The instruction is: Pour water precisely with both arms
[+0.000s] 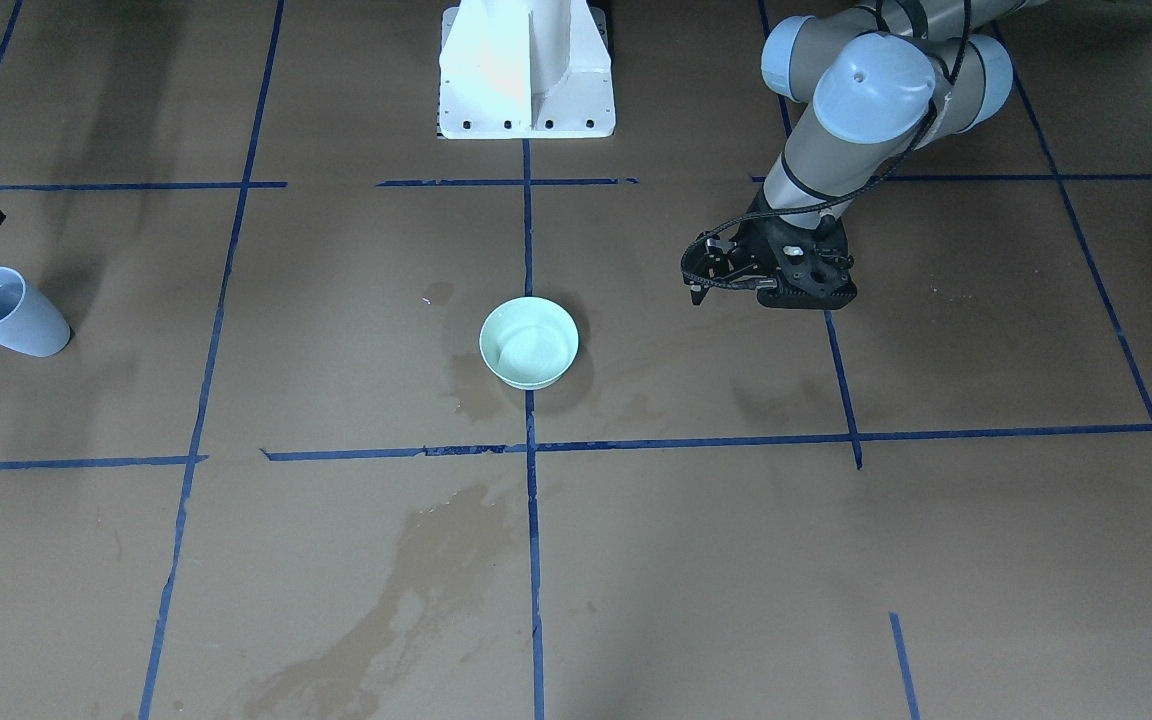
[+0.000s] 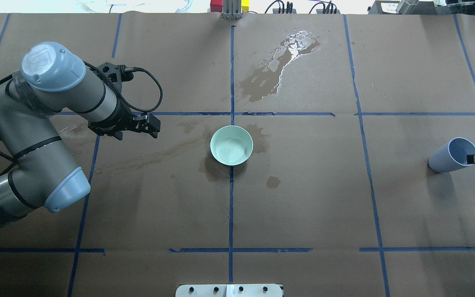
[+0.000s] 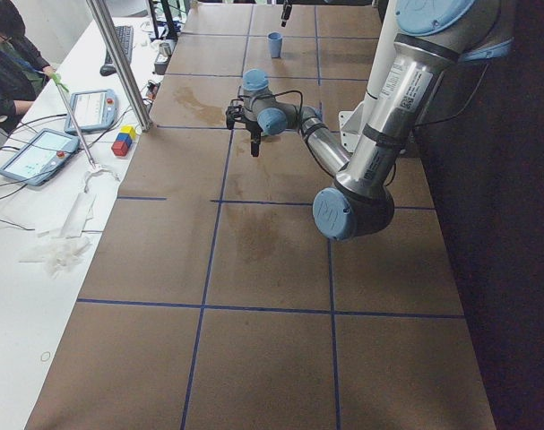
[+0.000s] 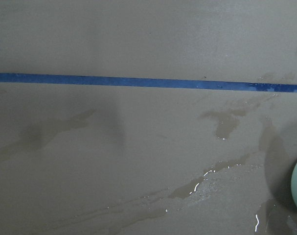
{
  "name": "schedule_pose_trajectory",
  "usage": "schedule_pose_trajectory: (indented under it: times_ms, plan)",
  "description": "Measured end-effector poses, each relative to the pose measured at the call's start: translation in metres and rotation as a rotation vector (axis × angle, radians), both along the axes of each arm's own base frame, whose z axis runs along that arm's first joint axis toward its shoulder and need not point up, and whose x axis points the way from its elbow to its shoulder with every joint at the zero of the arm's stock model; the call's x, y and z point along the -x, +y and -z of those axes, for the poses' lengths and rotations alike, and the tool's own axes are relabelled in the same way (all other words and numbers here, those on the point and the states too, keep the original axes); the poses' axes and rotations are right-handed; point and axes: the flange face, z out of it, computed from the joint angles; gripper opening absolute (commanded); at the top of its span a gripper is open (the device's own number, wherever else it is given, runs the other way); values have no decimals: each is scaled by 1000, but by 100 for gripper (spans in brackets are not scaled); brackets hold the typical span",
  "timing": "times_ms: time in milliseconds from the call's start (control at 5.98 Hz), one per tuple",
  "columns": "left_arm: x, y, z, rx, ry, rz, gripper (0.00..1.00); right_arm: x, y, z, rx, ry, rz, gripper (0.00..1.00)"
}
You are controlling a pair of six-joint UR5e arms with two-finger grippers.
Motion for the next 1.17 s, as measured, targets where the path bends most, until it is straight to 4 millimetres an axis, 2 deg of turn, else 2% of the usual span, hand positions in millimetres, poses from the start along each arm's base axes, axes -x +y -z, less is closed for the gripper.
schedule_pose_trajectory:
  times_ms: [167,335,502,669,836,1171]
  plan:
    - [0,0,0,0,0,0,100,7,15,-19,-38,11,-17,98]
    - [0,0,0,-1,0,0,100,13,26,-48,-81,15,-41,98]
    - [0,0,1,-2,2,0,100,20,34,-76,-118,22,-68,98]
    - [1,1,2,-3,3,0,100,29,40,-95,-148,28,-95,98]
    - [1,1,2,-3,4,0,100,40,46,-103,-179,33,-119,98]
    - [1,1,2,-2,3,0,100,61,53,-108,-253,55,-167,99]
